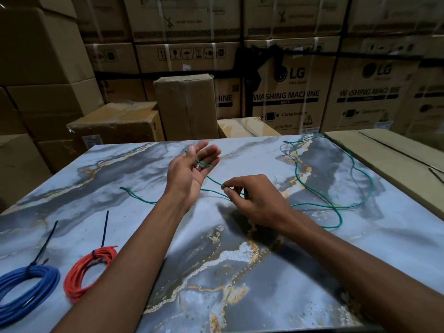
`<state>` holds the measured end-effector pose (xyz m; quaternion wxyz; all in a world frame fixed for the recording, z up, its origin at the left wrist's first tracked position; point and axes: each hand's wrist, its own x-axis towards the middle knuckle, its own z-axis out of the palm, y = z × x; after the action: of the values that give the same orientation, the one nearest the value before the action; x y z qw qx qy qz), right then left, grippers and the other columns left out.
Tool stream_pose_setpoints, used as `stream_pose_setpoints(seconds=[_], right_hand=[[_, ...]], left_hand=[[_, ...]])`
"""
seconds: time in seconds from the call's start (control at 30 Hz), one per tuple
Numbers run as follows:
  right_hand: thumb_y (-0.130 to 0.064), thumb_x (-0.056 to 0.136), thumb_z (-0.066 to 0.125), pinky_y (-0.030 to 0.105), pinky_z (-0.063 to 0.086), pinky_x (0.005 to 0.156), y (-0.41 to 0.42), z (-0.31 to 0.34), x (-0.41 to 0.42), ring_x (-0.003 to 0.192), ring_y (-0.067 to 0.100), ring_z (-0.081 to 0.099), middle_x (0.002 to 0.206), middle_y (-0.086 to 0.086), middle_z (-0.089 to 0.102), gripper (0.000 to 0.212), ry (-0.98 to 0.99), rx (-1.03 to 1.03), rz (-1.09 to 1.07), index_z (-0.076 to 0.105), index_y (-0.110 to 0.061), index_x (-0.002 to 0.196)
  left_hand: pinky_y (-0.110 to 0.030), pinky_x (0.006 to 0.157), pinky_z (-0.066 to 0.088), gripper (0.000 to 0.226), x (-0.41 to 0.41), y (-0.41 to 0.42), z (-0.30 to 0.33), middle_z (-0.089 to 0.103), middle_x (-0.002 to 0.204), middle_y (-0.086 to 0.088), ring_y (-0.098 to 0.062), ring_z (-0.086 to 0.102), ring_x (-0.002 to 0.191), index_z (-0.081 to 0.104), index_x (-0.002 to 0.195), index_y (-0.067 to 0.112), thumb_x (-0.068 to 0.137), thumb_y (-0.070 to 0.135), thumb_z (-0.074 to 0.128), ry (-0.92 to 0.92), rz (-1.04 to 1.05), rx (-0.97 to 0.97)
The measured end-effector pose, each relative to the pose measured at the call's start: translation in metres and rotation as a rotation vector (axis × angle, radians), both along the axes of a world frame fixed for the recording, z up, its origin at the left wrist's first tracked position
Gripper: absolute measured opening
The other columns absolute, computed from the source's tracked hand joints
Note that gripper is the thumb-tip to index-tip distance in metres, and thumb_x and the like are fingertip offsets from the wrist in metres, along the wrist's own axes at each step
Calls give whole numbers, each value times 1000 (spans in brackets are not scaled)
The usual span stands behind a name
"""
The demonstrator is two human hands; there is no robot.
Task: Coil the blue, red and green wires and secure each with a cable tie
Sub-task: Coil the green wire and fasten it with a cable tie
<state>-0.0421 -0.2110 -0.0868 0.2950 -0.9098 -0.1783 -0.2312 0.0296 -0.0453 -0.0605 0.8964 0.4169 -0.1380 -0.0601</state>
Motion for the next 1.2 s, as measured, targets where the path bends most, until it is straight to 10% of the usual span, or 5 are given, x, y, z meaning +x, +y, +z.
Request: stream_pose_setpoints(seconds=[0.27,0.47,0.7,0.9,1.2], right_hand=[[-31,86,66,30,51,63,-10,11,-1,63,-3,56,75,-18,67,15,-64,29,-80,77,-26,94],[-39,88,69,34,48,58,-21,22,-1,62,-3,51,76,-14,66,15,-203,18,-48,75,-25,89],[-42,95,64,42,52,58,-28,28,1,68,10,58,89,-7,66,22,-333,18,-30,76,-24,101],[-32,99,63,35,46,58,-25,18,7,64,10,56,82,-15,60,22,-298,144,-16,78,-22,112],[-42,107,44,32,47,56,-26,16,4,56,2,55,75,-11,68,32,-86,113,-40,70,-29,121]], left_hand=[[-43,101,44,32,-7,-4,-14,78,100,-6,-20,74,94,65,115,11,110,21,35,-261,88,643],[-31,66,50,28,-16,-11,-18,69,81,-16,-19,56,56,65,114,0,105,5,38,-438,-75,804],[-29,50,13,35,-25,-12,-4,27,52,-1,-14,15,49,69,72,9,76,13,34,-302,-309,641],[-35,50,2,12,-30,-8,-1,19,50,3,-10,11,43,36,60,16,71,20,33,-177,-520,498],[-29,46,14,31,-34,-9,6,14,52,4,-11,10,42,29,63,20,93,21,32,-18,-654,227]])
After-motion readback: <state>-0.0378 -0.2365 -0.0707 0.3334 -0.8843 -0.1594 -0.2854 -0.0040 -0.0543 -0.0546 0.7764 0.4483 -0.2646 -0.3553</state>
